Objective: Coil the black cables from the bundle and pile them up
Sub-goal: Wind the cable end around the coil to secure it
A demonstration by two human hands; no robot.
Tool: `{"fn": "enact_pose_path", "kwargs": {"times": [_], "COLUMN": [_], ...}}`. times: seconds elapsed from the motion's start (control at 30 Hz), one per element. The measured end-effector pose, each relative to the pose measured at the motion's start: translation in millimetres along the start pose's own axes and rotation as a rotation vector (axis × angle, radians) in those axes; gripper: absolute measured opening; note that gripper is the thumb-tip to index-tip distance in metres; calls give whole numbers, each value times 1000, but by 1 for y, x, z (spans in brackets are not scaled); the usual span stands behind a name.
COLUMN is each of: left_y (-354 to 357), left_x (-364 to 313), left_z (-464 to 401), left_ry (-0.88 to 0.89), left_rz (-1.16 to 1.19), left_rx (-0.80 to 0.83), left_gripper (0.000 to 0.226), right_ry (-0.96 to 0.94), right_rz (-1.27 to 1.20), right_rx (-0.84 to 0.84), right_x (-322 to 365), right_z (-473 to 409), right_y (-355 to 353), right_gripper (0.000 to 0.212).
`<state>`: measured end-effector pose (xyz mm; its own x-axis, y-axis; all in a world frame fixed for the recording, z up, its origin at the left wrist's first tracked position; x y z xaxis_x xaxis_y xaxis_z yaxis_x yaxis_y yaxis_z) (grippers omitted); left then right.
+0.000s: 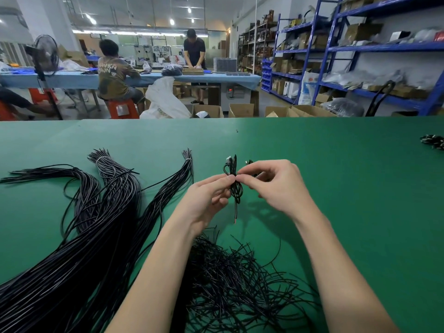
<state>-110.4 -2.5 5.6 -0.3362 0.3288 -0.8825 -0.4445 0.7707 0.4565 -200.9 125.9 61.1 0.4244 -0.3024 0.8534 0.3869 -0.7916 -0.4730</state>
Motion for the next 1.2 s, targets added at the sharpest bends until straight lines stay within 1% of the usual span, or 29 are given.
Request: {"fn": "enact_pose_path", "kwargs": {"times": [0.03, 0.1, 0.17, 0.23, 0.3, 0.33, 0.37, 0.4, 0.43, 0.47, 0.5, 0.53, 0.6, 0.7, 0.8, 0.83, 0.87, 0.9, 0.93, 0.97, 1.0, 1.03, 1.07, 1.13, 1.17, 1.2], "left_y": [0, 1, 0, 3, 11, 12, 10, 6, 0, -5, -9, -12, -11, -7, -5, -5, -6, -7, -6, -4, -5, -7, -10, -15, -15, -15], "left_x": [-1, -1, -5, -15, -23, -24, -24, -21, -16, -10, -5, -1, 1, 2, 2, 1, -3, -7, -13, -17, -19, -19, -16, -9, -7, -5], "left_z": [0, 1, 1, 2, 5, 5, 3, 1, -2, -4, -5, -5, -6, -5, -4, -4, -5, -5, -5, -4, -4, -5, -6, -7, -7, -7], "left_ry": [-4, 20, 136, 371, 577, 617, 611, 559, 466, 352, 245, 167, 95, 67, 67, 103, 168, 254, 345, 414, 444, 431, 381, 235, 177, 138], "left_rz": [10, -20, -179, -410, -572, -620, -637, -620, -560, -463, -348, -246, -132, -72, -113, -167, -240, -318, -387, -439, -468, -466, -426, -260, -185, -139], "left_rx": [11, 33, 26, 28, 72, 67, 44, 10, -33, -79, -113, -125, -102, -47, -25, -22, -22, -18, -6, 6, 4, -17, -52, -107, -115, -110], "left_gripper": [27, 24, 17, 10, 11, 12, 11, 9, 6, 6, 10, 16, 26, 29, 25, 23, 20, 16, 12, 8, 6, 5, 5, 6, 8, 9], "right_ry": [-5, 25, 145, 415, 697, 778, 795, 757, 677, 568, 443, 322, 155, 92, 95, 139, 246, 406, 581, 715, 760, 731, 629, 301, 143, 19], "right_rz": [-4, -33, -134, -349, -717, -882, -935, -870, -722, -553, -405, -296, -161, -53, -70, -124, -231, -398, -604, -777, -854, -824, -700, -341, -175, -56], "right_rx": [-7, -4, 31, 122, 321, 390, 416, 408, 364, 289, 217, 181, 176, 99, -12, -16, 11, 92, 227, 335, 382, 369, 288, 23, -72, -120], "right_x": [-1, -4, -13, -28, -42, -44, -46, -47, -47, -43, -37, -30, -19, -17, -18, -19, -23, -30, -35, -37, -37, -37, -36, -25, -18, -11], "right_z": [0, -1, -5, -5, 1, 4, 6, 5, 3, 0, -2, -3, -3, -1, -1, -2, -2, -2, 1, 5, 7, 6, 3, -1, -1, 0], "right_y": [-1, -1, 3, 11, 27, 34, 38, 39, 36, 30, 23, 18, 13, 4, 0, 2, 6, 14, 26, 36, 42, 43, 39, 22, 17, 14], "right_gripper": [9, 10, 11, 11, 5, 4, 2, 3, 7, 10, 9, 9, 12, 10, 7, 9, 10, 11, 10, 10, 10, 8, 6, 7, 8, 8]}}
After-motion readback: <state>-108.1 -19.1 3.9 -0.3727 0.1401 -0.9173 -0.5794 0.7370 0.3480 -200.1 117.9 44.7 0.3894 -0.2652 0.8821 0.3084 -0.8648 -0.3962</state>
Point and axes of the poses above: each hand's wrist, its own z-axis away from the middle knuckle, its own y-axis out of the palm, x = y × z, the point moved 6 cm from there along -z, towards the middle knuckle, and after that the axes turned 15 degrees about y, right-handed, at the moved point
